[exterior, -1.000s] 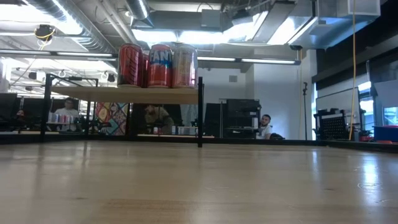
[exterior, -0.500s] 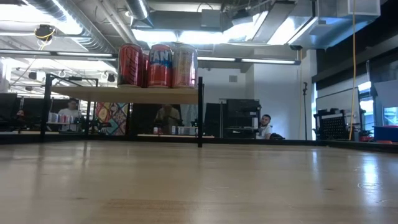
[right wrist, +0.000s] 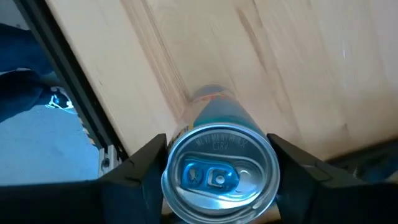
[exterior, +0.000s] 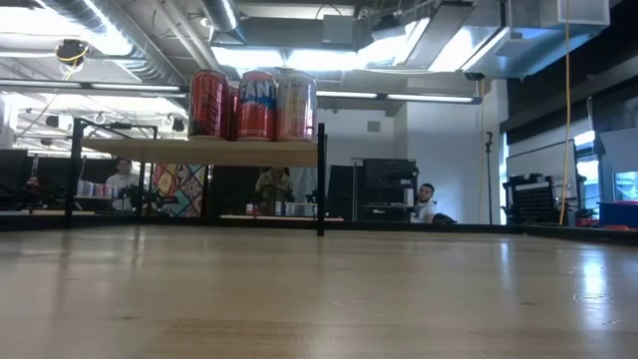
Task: Place canned beverage on shelf
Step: Put the right blue soda can on the shelf
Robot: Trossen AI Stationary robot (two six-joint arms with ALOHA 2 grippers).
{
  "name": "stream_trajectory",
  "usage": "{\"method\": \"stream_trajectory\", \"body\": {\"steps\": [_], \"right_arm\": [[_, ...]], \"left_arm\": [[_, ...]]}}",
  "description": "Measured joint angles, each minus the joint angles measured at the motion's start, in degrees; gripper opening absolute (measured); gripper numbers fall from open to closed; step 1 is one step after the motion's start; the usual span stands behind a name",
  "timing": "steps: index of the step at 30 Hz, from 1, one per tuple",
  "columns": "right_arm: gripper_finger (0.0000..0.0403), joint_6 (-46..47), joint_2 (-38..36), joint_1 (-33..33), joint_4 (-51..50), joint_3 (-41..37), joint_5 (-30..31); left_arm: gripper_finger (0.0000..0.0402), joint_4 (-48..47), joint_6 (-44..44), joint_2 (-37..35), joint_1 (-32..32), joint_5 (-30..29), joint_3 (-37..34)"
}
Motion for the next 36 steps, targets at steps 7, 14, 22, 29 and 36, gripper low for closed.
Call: {"method": "stream_trajectory", "body": {"steps": [7,14,22,29,36], "right_arm": [[0.0204,-9.18,0.09,-6.35,-0.12,2.84,1.32],[0.0204,-24.50,0.09,-18.49,0.16,8.12,4.54],[0.0204,-47.49,2.51,-34.29,3.30,16.34,4.66],[0.0204,-64.49,10.85,-42.92,3.76,27.95,2.72],[0.0204,-75.48,20.22,-46.69,3.43,35.61,-2.55]], "left_arm": [[0.0298,-7.41,2.88,-3.72,-0.22,0.14,0.00],[0.0285,-16.08,7.54,-8.47,-0.22,3.05,0.00],[0.0284,-20.55,8.56,-15.92,-0.76,3.79,-2.48],[0.0285,-16.13,7.06,-24.27,-0.76,6.68,-13.76],[0.0285,-9.82,5.95,-29.15,-0.79,8.96,-22.17]]}}
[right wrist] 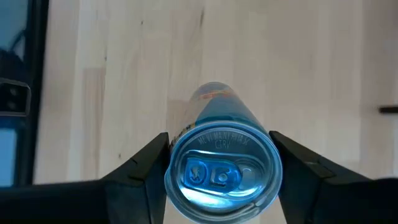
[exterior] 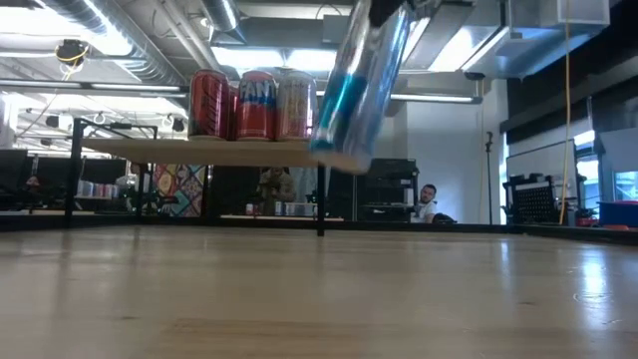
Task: Place canned beverage on shelf
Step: Put the right blue soda can on the shelf
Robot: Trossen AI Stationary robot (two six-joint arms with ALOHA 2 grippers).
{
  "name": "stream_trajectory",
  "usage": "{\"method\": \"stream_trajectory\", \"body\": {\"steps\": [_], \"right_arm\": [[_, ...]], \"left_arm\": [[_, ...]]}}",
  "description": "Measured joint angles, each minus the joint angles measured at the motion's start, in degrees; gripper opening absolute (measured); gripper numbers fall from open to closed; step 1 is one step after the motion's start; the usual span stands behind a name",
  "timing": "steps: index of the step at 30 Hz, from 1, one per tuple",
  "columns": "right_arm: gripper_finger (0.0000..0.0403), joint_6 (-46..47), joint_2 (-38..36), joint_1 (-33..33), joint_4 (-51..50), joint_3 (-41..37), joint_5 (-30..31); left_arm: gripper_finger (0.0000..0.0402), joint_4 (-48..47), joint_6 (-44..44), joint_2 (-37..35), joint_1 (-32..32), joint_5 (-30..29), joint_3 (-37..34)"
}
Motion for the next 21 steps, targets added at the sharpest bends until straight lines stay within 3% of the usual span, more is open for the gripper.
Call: {"method": "stream_trajectory", "body": {"steps": [7,21], "right_arm": [[0.0206,-5.84,4.97,-0.97,-0.10,1.38,-2.52],[0.0209,-6.24,9.22,-0.93,0.22,1.14,-3.15]], "left_arm": [[0.0286,0.11,-0.02,0.70,0.02,-0.38,-0.78],[0.0286,0.47,-0.02,1.77,0.02,-2.59,-0.78]]}}
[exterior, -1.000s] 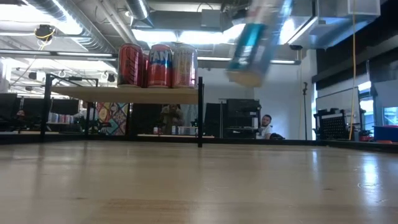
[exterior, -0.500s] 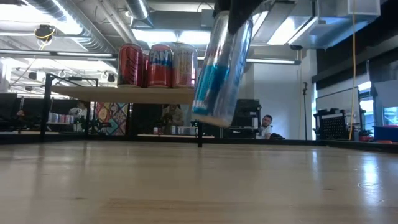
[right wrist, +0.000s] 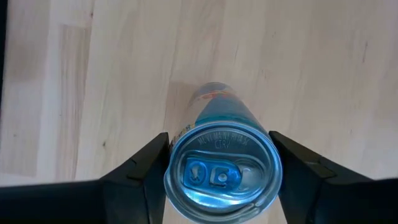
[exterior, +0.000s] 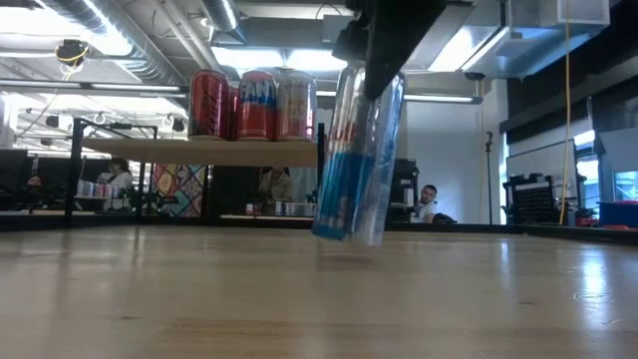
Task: Place canned beverage on shelf
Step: Put the right blue soda can on the shelf
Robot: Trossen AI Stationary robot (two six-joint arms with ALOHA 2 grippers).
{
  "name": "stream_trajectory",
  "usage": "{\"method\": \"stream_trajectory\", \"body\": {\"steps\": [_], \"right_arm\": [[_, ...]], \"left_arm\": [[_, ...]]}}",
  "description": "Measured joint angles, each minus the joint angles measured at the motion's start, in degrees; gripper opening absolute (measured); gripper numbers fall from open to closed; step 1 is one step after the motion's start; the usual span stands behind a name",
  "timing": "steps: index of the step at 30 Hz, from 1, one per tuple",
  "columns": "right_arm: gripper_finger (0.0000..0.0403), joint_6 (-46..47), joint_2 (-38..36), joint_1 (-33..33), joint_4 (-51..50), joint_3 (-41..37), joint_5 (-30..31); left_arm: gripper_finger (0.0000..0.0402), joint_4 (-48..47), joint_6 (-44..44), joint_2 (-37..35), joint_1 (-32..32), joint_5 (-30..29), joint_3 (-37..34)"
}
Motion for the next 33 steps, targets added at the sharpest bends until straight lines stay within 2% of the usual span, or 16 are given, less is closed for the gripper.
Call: {"method": "stream_trajectory", "body": {"steps": [6,16,21,33], "right_arm": [[0.0220,-0.01,0.93,0.03,0.96,-0.07,0.04],[0.0315,-0.20,1.29,0.08,1.73,-0.04,0.22],[0.0346,-0.44,1.29,0.09,1.83,-0.04,2.49],[0.0358,2.45,-0.63,0.17,-9.08,10.85,2.65]], "left_arm": [[0.0286,0.20,0.41,0.00,0.00,-0.06,0.00],[0.0286,0.27,1.14,0.00,0.00,-0.56,0.00],[0.0286,0.31,1.18,0.00,0.00,-2.32,0.00],[0.0286,0.48,1.79,0.31,0.01,-6.89,0.00]]}}
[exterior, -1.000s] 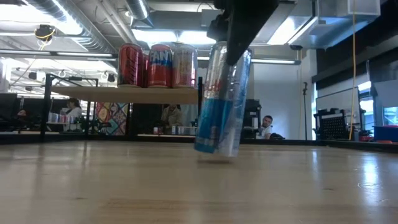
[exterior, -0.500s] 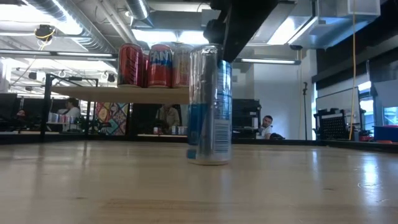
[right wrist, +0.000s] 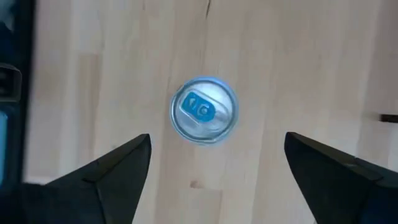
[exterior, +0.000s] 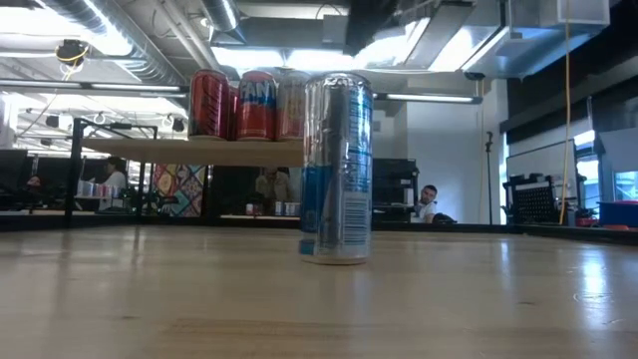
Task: Place canned beverage on shelf
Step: Put the right blue soda can on the shelf
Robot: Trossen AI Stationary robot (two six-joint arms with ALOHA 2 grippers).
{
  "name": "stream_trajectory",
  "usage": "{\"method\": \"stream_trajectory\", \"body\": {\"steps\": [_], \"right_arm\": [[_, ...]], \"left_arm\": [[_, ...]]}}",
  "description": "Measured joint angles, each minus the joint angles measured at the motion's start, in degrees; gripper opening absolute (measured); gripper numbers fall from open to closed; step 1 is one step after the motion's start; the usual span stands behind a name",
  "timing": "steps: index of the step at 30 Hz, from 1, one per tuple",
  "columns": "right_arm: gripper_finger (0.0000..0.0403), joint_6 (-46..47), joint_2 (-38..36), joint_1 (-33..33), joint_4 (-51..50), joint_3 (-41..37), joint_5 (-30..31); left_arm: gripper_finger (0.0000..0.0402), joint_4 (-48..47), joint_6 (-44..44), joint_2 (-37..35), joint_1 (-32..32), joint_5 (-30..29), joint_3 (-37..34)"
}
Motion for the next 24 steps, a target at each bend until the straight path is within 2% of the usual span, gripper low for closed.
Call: {"method": "stream_trajectory", "body": {"steps": [3,10,16,22,24], "right_arm": [[0.0358,1.57,-3.56,0.40,-1.53,0.04,1.03],[0.0358,4.57,-11.15,3.09,-5.34,0.06,9.49],[0.0358,6.43,-15.65,7.03,-9.16,-0.51,16.31],[0.0358,10.16,-21.23,11.88,-9.52,-7.73,18.00],[0.0358,11.85,-23.45,13.55,-9.04,-11.17,18.68]], "left_arm": [[0.0286,1.07,0.31,0.63,0.10,-1.10,0.00],[0.0286,10.80,0.94,3.75,1.50,-1.50,-2.94],[0.0286,18.09,0.94,9.95,4.80,-1.24,-3.82],[0.0286,28.00,1.33,17.06,6.73,3.68,-3.82],[0.0286,30.04,1.38,19.45,6.67,3.57,-3.82]]}}
